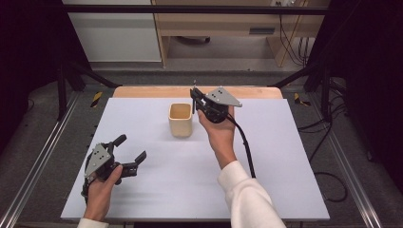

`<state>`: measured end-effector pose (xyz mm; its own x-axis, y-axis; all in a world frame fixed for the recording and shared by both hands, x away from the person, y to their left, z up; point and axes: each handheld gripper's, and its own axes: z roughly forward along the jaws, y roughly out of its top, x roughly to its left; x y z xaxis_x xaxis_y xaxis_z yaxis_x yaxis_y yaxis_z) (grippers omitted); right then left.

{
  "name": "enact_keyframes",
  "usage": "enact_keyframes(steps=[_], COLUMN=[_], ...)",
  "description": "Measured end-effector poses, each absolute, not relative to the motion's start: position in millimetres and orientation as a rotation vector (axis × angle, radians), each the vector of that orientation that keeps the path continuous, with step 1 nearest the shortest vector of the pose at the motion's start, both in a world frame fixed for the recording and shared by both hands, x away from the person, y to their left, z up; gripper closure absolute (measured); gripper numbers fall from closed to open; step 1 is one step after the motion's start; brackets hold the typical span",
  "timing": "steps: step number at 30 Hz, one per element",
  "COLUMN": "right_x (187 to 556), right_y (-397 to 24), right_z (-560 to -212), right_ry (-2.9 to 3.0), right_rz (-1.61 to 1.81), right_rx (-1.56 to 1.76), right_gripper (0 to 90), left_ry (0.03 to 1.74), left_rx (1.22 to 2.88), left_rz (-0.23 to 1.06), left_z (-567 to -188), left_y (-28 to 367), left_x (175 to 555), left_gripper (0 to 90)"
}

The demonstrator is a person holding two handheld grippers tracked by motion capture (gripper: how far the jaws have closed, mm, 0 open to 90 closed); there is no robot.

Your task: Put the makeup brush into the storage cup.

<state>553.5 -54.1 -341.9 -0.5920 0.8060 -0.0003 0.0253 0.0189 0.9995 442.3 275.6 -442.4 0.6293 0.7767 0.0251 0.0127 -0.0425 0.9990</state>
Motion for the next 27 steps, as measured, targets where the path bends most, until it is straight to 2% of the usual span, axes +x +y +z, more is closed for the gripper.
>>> enact_keyframes(steps=[27], right_x=[570], right_y=[-34], right_z=[-345], right_ry=[1.713], right_rz=[1.618], right_rx=[0.840], right_gripper=[83.5], left_ry=[0.662], left_rx=[1.494], left_rz=[0.672], left_z=[-445], left_y=[275], left_x=[446], left_gripper=[2.2])
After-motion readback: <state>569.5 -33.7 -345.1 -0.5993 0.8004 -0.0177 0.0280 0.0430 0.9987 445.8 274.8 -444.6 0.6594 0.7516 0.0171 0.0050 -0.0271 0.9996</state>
